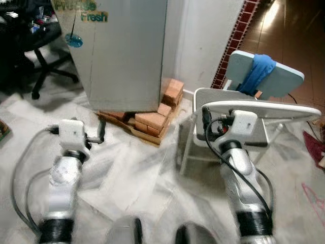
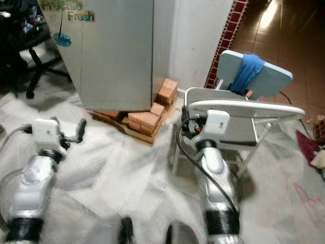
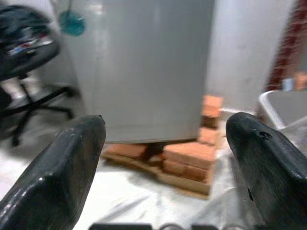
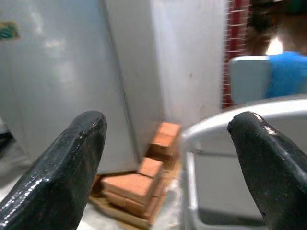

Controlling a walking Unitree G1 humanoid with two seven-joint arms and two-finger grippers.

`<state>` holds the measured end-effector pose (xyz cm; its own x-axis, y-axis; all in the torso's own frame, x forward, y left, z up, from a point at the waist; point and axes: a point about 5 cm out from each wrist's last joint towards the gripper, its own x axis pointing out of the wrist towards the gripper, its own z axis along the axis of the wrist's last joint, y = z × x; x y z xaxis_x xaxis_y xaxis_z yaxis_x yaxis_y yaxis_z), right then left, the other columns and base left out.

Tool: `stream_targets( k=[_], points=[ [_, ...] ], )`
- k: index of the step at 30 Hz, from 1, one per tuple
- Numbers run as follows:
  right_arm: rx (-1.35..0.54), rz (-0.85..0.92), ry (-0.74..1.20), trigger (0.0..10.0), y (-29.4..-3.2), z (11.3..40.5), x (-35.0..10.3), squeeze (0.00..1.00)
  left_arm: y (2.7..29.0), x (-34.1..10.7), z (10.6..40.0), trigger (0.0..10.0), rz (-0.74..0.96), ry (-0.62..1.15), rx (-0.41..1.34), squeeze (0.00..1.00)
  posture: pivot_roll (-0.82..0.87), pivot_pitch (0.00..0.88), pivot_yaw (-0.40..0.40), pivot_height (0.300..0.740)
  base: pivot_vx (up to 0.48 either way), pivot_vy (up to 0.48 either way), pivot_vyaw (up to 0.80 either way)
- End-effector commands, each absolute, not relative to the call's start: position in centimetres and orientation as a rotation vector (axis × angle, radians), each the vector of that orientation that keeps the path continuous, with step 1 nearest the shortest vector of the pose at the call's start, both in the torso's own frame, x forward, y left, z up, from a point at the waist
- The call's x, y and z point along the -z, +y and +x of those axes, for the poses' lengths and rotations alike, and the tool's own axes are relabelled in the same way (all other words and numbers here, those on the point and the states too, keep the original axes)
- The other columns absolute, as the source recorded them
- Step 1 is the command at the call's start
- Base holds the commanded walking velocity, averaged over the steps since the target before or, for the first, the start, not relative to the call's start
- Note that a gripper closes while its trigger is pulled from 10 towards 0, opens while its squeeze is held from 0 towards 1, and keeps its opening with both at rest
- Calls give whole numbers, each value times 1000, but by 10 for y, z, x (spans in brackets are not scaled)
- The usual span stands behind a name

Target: Restocking fridge

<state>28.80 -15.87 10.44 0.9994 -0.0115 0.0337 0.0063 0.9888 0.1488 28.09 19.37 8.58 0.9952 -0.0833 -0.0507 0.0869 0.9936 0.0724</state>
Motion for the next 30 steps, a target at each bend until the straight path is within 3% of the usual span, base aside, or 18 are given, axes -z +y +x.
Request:
stream_targets(
  k=[1,6,14,30],
  points=[
    [-22,152,-78,10000,-151,289,-115,0,201,-88,282,10000,87,44,67,0,33,40,-6,740,0,480,0],
    [5,91,-107,10000,-148,289,-122,0,198,-89,285,10000,62,44,110,0,32,62,-2,740,0,480,0],
    [-51,181,-80,10000,-148,281,-118,0,200,-86,271,10000,51,53,113,0,30,96,-30,740,0,480,0],
    [-26,145,-67,10000,-153,280,-114,0,193,-85,271,10000,11,51,139,0,19,98,-37,740,0,480,-779]
  ],
)
